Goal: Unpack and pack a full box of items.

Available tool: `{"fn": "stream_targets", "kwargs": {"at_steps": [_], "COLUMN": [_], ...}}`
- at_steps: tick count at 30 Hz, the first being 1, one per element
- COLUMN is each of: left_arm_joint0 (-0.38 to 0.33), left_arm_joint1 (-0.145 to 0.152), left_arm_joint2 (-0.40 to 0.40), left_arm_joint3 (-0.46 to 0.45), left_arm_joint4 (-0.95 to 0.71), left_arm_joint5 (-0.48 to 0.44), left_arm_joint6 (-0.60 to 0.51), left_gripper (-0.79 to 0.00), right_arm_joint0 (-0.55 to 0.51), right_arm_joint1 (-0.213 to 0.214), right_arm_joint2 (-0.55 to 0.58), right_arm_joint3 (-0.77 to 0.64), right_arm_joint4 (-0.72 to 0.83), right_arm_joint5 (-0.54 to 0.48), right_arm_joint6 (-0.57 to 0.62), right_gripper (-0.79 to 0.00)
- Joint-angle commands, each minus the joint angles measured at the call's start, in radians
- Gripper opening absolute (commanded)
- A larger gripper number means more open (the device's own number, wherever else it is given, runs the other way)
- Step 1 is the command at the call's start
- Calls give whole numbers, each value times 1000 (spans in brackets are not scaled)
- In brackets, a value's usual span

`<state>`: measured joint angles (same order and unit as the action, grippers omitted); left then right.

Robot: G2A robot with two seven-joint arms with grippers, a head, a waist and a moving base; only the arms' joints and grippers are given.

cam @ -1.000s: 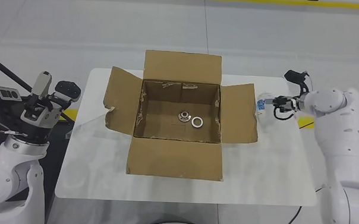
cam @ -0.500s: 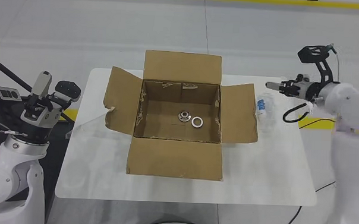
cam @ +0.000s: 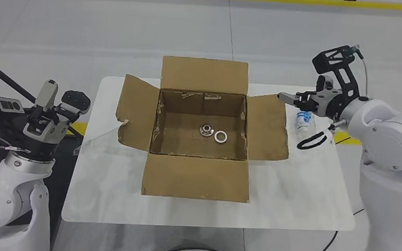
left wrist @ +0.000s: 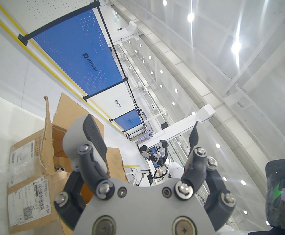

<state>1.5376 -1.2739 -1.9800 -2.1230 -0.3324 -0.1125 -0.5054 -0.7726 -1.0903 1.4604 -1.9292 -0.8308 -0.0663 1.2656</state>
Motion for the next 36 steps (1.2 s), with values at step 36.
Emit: {"fn": "stream_targets", "kwargs": {"at_steps": [36], "left_arm_joint0": [0], "left_arm_joint1": [0], "left_arm_joint2": [0], "left_arm_joint3": [0], "left_arm_joint4": [0], "left_arm_joint5": [0], "left_arm_joint6": [0], "left_gripper": [0], "right_arm_joint0": [432], "right_arm_joint1": [-142], "right_arm_joint2": [-775], "right_arm_joint3": [529], "right_arm_joint4": [105], "right_arm_joint5": [-451], "right_arm_joint6": [-83], "right_gripper": [0]}}
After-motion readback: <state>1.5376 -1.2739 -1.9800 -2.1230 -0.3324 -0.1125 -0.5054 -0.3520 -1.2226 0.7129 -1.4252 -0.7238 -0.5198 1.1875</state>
